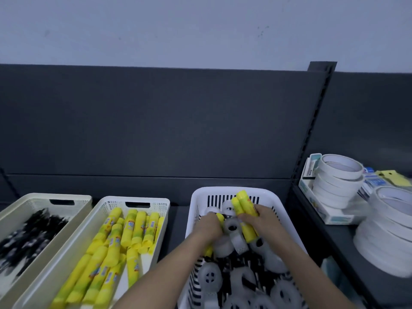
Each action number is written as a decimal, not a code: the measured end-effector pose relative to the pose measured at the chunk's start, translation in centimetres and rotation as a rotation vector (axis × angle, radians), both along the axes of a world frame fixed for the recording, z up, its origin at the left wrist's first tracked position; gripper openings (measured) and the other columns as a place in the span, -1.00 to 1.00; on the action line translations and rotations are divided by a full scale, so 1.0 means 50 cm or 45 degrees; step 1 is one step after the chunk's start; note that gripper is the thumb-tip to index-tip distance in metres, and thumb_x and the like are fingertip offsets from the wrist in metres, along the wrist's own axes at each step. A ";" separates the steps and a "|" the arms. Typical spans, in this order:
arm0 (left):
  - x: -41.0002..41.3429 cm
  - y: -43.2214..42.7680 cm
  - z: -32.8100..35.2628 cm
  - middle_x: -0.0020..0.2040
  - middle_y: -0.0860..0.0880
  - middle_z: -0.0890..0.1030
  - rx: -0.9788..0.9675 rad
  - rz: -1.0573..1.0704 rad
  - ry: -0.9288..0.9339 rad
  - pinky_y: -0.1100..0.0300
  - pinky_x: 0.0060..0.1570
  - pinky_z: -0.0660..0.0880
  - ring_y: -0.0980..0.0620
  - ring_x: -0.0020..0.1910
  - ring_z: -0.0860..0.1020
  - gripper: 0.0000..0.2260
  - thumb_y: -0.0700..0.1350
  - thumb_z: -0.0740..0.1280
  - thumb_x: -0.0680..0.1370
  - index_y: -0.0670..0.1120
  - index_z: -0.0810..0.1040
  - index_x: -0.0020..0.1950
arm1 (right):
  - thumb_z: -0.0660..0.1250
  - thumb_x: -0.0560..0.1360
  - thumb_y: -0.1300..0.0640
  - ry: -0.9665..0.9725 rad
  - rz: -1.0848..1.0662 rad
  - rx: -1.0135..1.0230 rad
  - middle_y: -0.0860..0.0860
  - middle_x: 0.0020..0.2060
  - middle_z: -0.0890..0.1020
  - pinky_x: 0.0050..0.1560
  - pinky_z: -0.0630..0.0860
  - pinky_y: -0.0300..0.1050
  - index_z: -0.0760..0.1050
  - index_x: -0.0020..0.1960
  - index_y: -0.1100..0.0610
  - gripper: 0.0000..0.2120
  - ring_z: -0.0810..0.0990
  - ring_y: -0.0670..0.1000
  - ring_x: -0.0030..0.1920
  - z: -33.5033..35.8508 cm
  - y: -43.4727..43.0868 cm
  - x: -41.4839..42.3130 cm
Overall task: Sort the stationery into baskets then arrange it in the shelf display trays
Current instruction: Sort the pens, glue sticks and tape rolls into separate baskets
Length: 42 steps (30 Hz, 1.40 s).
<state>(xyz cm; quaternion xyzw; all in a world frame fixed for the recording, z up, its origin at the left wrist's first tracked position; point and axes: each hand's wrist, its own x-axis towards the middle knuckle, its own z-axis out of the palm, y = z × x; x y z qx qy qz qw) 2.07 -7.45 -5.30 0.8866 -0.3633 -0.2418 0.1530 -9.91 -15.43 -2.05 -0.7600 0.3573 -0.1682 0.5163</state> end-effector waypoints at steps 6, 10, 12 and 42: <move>0.001 -0.011 -0.021 0.14 -0.17 0.52 0.061 0.016 0.054 0.11 0.00 0.43 -0.13 0.21 0.49 -0.86 -0.23 0.13 0.58 -0.22 0.47 -0.05 | 0.31 0.51 0.22 0.031 -0.064 0.073 0.02 -0.46 0.30 -0.45 0.28 -0.30 0.26 -0.36 0.16 -0.67 0.34 -0.04 -0.44 -0.015 0.002 -0.043; 0.009 0.010 0.009 -0.12 -0.12 0.54 -0.155 0.136 0.123 0.19 -0.21 0.41 -0.02 -0.16 0.48 -0.93 -0.18 0.33 0.49 -0.14 0.47 -0.14 | 0.31 0.51 0.23 0.003 -0.054 0.113 0.04 -0.43 0.36 -0.38 0.31 -0.24 0.33 -0.35 0.17 -0.72 0.39 -0.02 -0.40 -0.003 0.018 -0.041; 0.014 0.030 0.040 -0.27 -0.09 0.51 -0.385 0.189 0.321 0.19 -0.25 0.42 -0.02 -0.25 0.48 -0.85 -0.20 0.36 0.46 -0.11 0.45 -0.29 | 0.31 0.51 0.22 -0.017 -0.005 0.161 0.07 -0.36 0.48 -0.39 0.36 -0.26 0.48 -0.22 0.22 -0.86 0.46 -0.03 -0.36 0.012 0.038 -0.024; 0.195 0.431 0.081 0.30 -0.10 0.50 -0.445 0.291 -0.185 0.22 0.19 0.33 -0.06 0.29 0.44 -0.65 -0.17 0.30 0.54 -0.15 0.45 0.33 | 0.15 0.55 0.19 0.307 0.716 -0.503 -0.02 0.04 0.50 0.04 0.30 -0.20 0.42 0.14 0.02 -0.80 0.47 -0.12 0.06 0.024 0.353 0.181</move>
